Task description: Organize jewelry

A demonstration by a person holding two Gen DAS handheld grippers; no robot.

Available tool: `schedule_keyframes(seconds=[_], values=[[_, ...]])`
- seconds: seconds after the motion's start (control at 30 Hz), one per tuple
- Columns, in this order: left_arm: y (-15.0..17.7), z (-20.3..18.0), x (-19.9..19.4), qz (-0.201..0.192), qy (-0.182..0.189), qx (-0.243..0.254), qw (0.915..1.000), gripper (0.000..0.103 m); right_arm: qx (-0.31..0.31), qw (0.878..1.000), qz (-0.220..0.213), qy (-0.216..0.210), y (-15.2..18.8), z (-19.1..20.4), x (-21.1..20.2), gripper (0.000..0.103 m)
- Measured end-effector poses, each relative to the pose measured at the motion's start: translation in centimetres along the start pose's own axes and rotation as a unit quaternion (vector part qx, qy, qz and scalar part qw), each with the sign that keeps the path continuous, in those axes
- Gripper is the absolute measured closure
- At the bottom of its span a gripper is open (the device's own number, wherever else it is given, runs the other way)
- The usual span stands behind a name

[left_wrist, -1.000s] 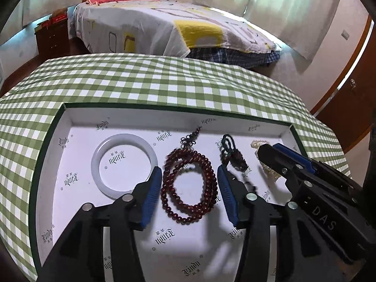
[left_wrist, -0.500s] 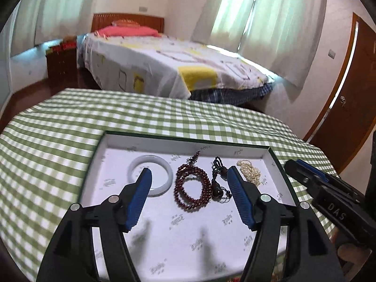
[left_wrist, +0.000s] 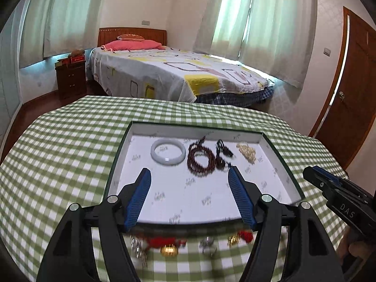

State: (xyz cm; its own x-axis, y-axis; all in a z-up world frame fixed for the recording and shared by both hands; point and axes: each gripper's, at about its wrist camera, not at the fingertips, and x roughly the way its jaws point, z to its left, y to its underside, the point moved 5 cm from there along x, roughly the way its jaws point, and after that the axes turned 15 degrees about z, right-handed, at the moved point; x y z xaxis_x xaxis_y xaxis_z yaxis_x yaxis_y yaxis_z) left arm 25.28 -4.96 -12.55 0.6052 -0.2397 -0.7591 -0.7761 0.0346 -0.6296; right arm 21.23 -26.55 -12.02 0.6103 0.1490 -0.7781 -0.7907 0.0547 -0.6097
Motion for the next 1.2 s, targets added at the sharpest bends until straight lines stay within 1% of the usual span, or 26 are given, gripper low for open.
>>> schedule_keyframes(seconds=[0.23,0.53,0.67,0.83,0.9,1.07,1.13,1.17,1.2], values=[[3.0,0.2,-0.5,0.006,-0.017,0.007,0.9998,0.037,-0.003,1.000,0.012,0.003,2.8,0.5,0.0,0.074],[6.3,1.4,-0.1,0.038,-0.034,-0.003,0.9987,0.037,-0.020,0.997,0.070,-0.010,6.5,2.0,2.8,0.074],[7.4,2.5,0.1,0.050,-0.043,-0.013,0.9977,0.037,-0.021,0.995,0.095,-0.013,7.2,2.4,4.1,0.074],[8.1,3.5,0.6,0.060,-0.049,-0.025,0.9967,0.037,-0.023,0.993,0.111,-0.011,7.5,2.7,5.0,0.072],[8.2,3.7,0.7,0.062,-0.051,-0.025,0.9964,0.037,-0.024,0.993,0.115,-0.010,7.6,2.7,5.3,0.064],[8.5,4.0,1.1,0.070,-0.053,-0.026,0.9958,0.037,-0.038,0.992,0.117,0.000,7.6,3.0,5.5,0.062],[8.5,4.1,1.2,0.072,-0.055,-0.027,0.9955,0.037,-0.046,0.992,0.117,0.008,7.7,3.1,5.5,0.064],[8.6,4.3,1.3,0.074,-0.055,-0.029,0.9953,0.037,-0.051,0.992,0.117,0.014,7.7,3.1,5.5,0.067],[8.5,4.3,1.4,0.076,-0.056,-0.030,0.9951,0.037,-0.052,0.992,0.116,0.017,7.8,3.0,5.5,0.073]])
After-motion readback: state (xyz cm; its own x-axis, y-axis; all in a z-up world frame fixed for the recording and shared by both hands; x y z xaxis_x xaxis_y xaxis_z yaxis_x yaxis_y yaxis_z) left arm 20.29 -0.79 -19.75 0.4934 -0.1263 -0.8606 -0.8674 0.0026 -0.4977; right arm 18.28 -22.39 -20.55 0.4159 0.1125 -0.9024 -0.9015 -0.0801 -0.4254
